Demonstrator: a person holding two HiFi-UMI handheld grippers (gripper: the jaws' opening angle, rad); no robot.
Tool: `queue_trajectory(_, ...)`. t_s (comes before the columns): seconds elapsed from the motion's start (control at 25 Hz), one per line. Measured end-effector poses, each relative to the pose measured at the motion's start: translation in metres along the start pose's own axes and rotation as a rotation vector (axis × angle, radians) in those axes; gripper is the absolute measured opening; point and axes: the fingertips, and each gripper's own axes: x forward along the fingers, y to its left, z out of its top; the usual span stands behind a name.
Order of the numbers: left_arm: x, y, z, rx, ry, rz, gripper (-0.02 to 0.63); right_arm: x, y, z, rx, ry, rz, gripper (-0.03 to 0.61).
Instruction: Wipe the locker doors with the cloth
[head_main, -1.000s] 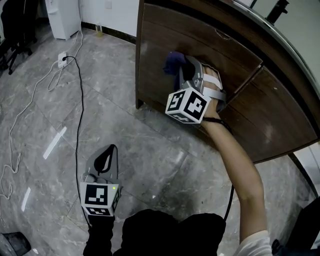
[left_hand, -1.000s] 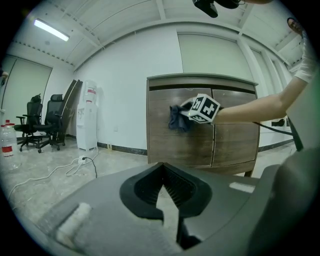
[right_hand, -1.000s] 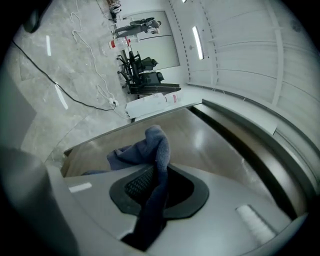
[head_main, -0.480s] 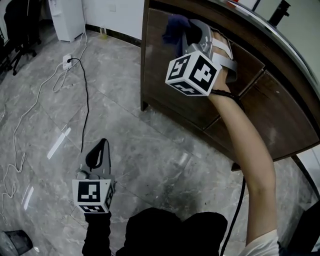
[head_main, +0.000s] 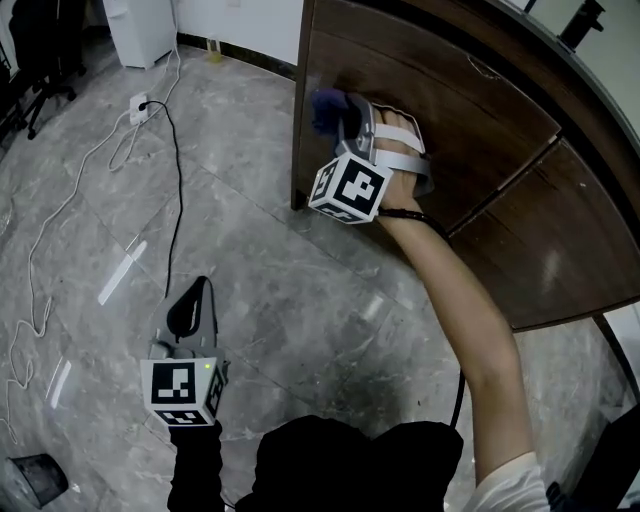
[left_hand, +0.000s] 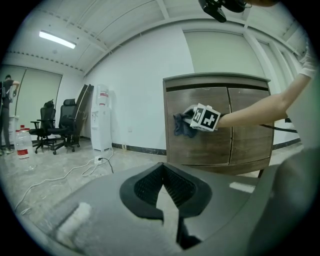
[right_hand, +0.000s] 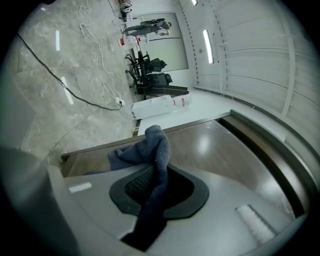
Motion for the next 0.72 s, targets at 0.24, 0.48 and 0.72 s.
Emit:
queue_trajectory(0.24, 0.004, -0.001, -0.018, -0.016, 0.029, -0.002, 0.005, 0.007, 0.075, -0.01, -0.004, 0.043, 0.089, 0.052)
queue_trajectory(0.48, 0.004, 0.002, -0.03, -0.026, 0.055, 0.003, 0.005, 0.015, 0.147, -0.019, 0.05, 0.116, 0.196, 0.052)
queue_trajectory(0.72, 0.004, 0.005, -0.039, -0.023, 0.067, 0.013, 0.003, 0.022, 0.205, -0.031, 0.034, 0.198, 0.258, 0.052)
